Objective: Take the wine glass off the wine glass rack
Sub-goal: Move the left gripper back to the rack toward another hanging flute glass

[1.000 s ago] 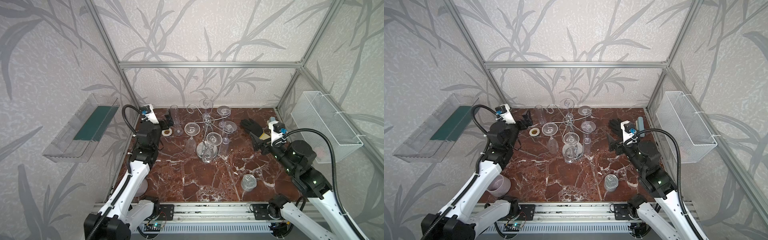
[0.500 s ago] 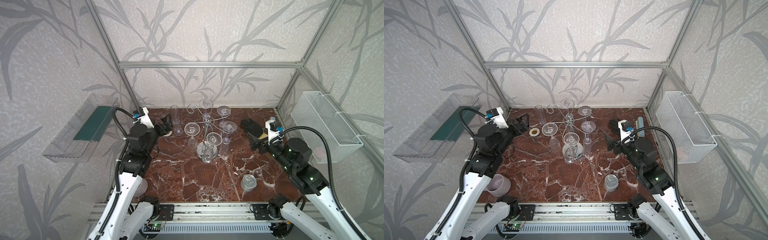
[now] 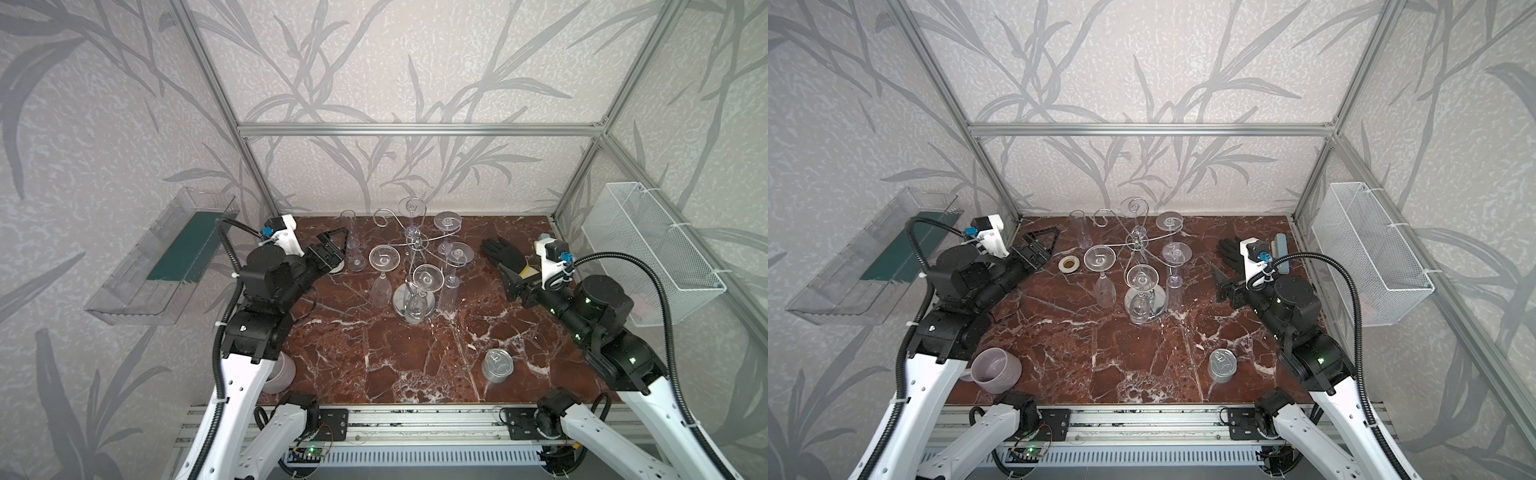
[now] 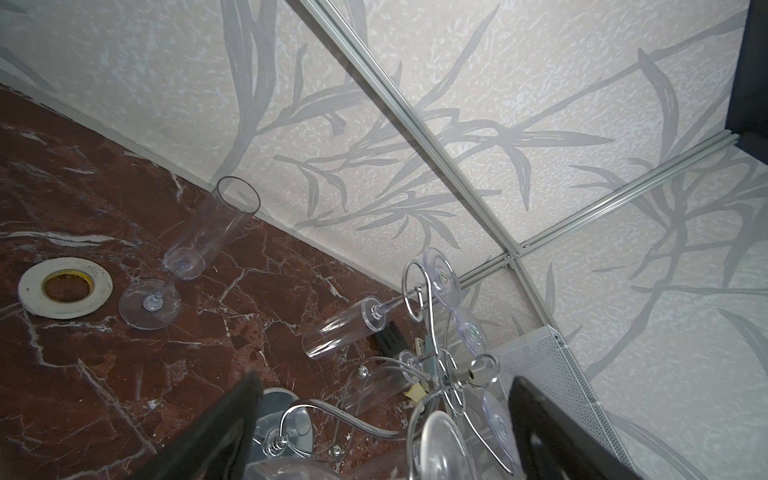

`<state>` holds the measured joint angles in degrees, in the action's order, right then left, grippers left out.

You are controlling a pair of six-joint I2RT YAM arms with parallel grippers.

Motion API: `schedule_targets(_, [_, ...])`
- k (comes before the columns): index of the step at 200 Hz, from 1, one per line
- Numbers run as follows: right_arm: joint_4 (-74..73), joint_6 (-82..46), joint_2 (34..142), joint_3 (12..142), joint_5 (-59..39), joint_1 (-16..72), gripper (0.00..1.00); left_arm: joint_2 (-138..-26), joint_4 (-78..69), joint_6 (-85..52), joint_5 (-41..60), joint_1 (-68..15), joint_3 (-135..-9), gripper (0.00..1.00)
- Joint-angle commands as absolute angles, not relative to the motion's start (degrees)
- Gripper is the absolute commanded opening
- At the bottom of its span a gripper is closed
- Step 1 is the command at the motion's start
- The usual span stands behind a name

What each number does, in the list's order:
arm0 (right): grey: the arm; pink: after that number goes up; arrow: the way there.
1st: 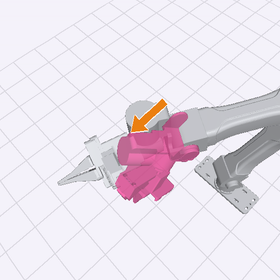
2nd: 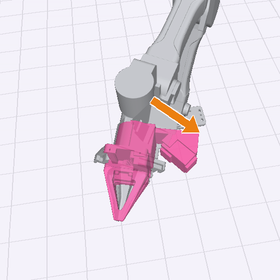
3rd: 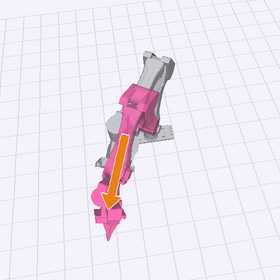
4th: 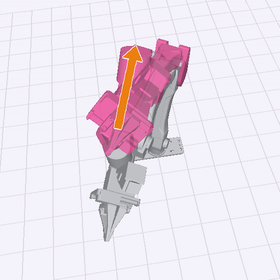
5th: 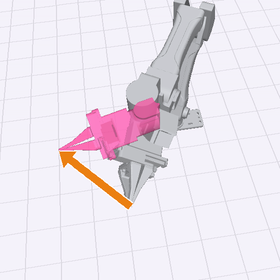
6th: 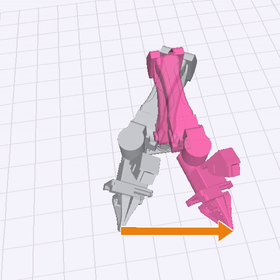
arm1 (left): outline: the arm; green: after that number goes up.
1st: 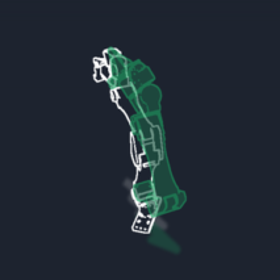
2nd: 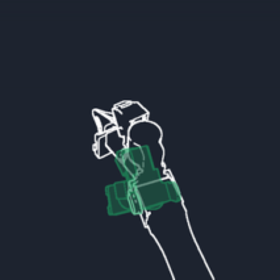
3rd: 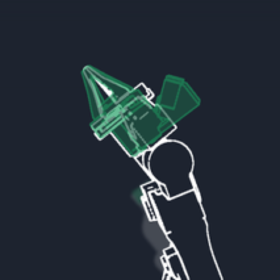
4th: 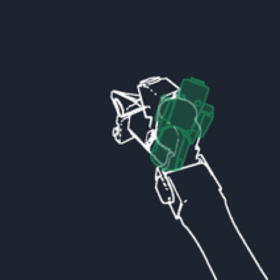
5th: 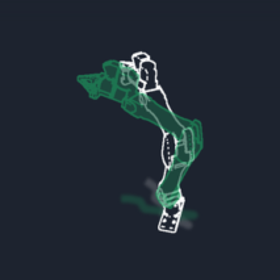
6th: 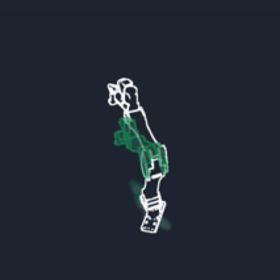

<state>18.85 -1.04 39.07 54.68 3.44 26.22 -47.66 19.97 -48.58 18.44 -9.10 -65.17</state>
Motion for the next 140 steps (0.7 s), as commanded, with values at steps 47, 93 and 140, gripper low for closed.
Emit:
schedule_targets(47, [17.2, -3.0, 41.4, 56.1, -0.7, 26.1, 0.95, -44.4, 22.9, -61.3, 36.1, -9.3, -64.0, 0.89])
schedule_targets(93, [15.0, -4.2, 42.2, 55.5, -2.5, 26.1, 0.94, -40.4, 20.1, -67.6, 38.0, -10.0, -59.0, 0.85])
schedule_targets(140, [16.0, -3.5, 42.0, 56.7, -2.0, 26.1, 0.94, -41.8, 13.2, -71.5, 38.2, -14.3, -54.6, 0.83])
